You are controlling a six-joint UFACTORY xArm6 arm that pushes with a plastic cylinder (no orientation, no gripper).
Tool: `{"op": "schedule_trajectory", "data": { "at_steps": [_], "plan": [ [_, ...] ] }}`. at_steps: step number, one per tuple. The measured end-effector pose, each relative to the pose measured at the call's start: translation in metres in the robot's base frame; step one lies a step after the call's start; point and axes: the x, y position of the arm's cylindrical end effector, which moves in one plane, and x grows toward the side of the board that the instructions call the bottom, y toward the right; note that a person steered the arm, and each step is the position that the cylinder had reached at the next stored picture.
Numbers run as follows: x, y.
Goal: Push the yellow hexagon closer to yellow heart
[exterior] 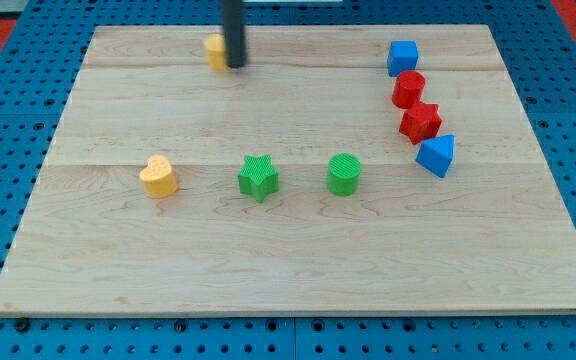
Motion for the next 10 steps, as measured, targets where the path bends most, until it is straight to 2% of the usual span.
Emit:
{"op": "schedule_trajectory", "data": {
  "at_steps": [1,2,3,4,5,6,7,8,9,10],
  "plan": [
    [-0.004,0.012],
    [-0.044,0.040],
    [-0.062,-0.023],
    [0.019,-0.030],
    [0.028,-0.089],
    [0.013,-0.057],
    [-0.010,-0.092],
    [0.033,-0.094],
    [0.055,-0.102],
    [0.016,-0.083]
  ]
}}
